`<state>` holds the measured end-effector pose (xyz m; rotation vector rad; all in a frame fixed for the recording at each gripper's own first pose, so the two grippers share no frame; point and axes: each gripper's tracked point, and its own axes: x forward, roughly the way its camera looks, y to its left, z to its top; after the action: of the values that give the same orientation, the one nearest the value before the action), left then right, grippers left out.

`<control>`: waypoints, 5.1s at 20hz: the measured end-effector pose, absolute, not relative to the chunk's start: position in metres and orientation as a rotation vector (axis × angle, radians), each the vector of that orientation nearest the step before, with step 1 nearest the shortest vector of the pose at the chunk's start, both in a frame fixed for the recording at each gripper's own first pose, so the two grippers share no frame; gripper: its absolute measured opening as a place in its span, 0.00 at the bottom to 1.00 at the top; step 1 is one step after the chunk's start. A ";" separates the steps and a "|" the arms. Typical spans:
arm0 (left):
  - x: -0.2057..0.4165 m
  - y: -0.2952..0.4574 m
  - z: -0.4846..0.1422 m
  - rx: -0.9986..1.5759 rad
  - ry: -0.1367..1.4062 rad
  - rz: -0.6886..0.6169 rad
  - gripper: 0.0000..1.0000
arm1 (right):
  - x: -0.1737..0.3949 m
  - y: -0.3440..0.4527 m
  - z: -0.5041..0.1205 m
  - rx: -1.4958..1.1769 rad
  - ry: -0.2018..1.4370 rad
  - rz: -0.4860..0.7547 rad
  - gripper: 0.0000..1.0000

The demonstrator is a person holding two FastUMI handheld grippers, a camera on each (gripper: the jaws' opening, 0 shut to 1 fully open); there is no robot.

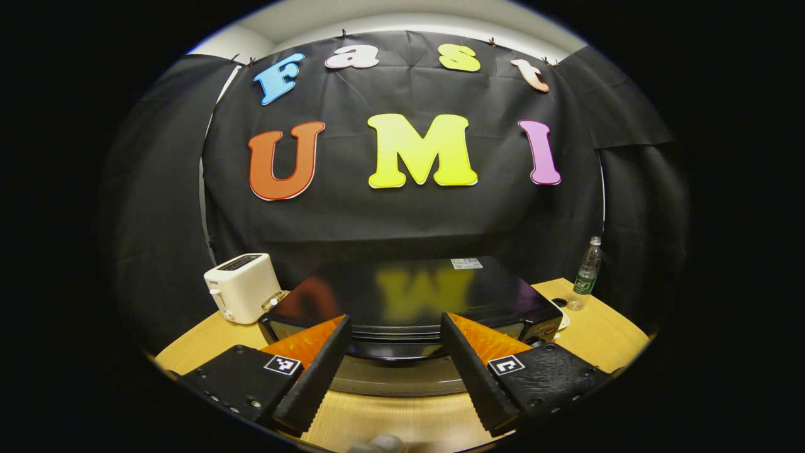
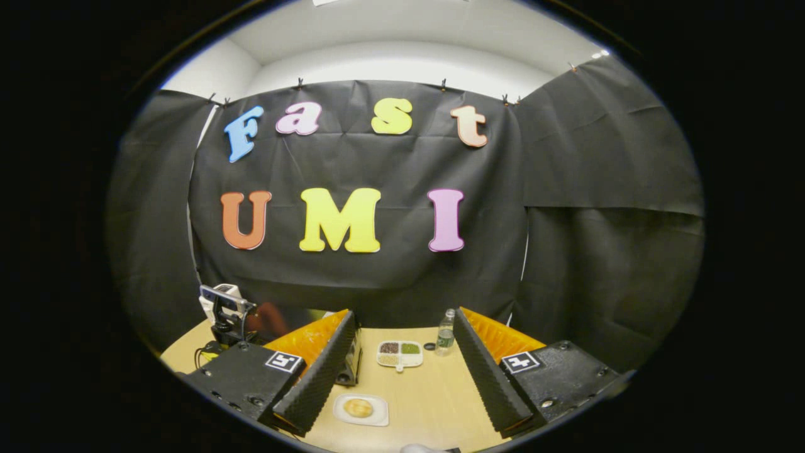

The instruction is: Open the electric oven with the left hand, put the food in, and close the electric oven.

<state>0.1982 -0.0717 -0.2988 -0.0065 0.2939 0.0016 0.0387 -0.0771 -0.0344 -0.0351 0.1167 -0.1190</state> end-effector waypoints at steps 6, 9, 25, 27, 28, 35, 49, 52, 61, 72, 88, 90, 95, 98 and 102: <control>0.192 -0.070 -0.311 -0.015 0.340 0.006 0.96 | 0.039 -0.079 -0.038 -0.024 0.121 -0.113 1.00; 0.187 -0.071 -0.311 -0.017 0.340 -0.004 0.97 | 0.038 -0.079 -0.041 -0.005 0.128 -0.109 1.00; 0.184 -0.068 -0.315 -0.020 0.428 -0.028 1.00 | 0.038 -0.070 -0.053 0.016 0.149 -0.081 1.00; 0.179 -0.069 -0.313 -0.022 0.437 -0.038 1.00 | 0.037 -0.070 -0.055 0.023 0.149 -0.079 1.00; 0.178 -0.072 -0.317 -0.040 0.447 -0.053 1.00 | 0.037 -0.070 -0.053 0.022 0.148 -0.079 1.00; 0.175 -0.071 -0.284 0.008 0.345 -0.065 0.93 | 0.038 -0.072 -0.056 0.014 0.146 -0.083 1.00; 0.203 -0.069 -0.313 -0.011 0.480 -0.056 0.95 | 0.046 -0.068 -0.072 0.039 0.189 -0.057 1.00; 0.197 -0.070 -0.317 -0.021 0.519 -0.050 0.96 | 0.049 -0.068 -0.073 0.061 0.194 -0.053 1.00; 0.144 -0.070 -0.323 -0.018 0.515 -0.071 0.96 | 0.051 -0.063 -0.078 0.064 0.190 -0.031 1.00; 0.072 -0.071 -0.365 -0.035 0.587 -0.081 0.97 | 0.050 -0.043 -0.104 0.051 0.235 0.021 1.00; 0.031 -0.069 -0.440 -0.061 0.760 -0.074 0.96 | 0.043 -0.042 -0.119 0.029 0.262 0.019 1.00; 0.026 -0.069 -0.450 -0.072 0.796 -0.070 0.96 | 0.043 -0.044 -0.120 0.028 0.266 0.012 1.00; 0.025 -0.070 -0.451 -0.061 0.810 -0.074 0.96 | 0.041 -0.048 -0.124 0.031 0.278 0.003 1.00; 0.028 -0.068 -0.441 -0.060 0.773 -0.076 0.96 | 0.041 -0.050 -0.120 0.038 0.268 0.000 1.00; 0.042 -0.058 -0.390 -0.066 0.648 -0.060 0.96 | 0.044 -0.047 -0.109 0.059 0.215 0.013 1.00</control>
<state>0.0416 -0.0578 -0.3902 -0.0659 0.6481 -0.0605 0.0439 -0.0475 -0.1085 0.0588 0.2146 0.0127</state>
